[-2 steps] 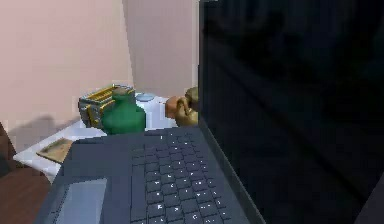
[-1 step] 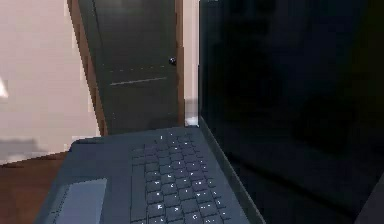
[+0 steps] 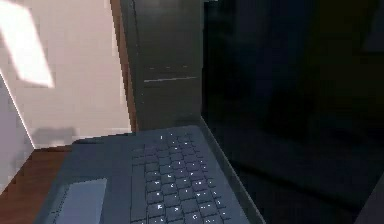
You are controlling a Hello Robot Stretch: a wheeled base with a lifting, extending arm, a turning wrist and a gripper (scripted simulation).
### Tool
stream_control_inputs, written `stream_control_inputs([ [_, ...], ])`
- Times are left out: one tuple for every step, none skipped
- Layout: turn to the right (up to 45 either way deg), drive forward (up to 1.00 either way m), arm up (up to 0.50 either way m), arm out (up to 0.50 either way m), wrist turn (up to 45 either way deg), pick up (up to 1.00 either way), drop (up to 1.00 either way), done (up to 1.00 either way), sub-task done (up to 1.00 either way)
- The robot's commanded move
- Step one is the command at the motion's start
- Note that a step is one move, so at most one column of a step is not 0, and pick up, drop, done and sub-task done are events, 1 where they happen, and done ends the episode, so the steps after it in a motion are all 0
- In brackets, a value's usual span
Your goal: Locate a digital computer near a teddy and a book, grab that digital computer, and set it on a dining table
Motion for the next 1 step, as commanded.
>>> stream_control_inputs([
  [0.0,0.0,0.0,0.48,0.0,0.0,0.0,0.0,0.0],
])
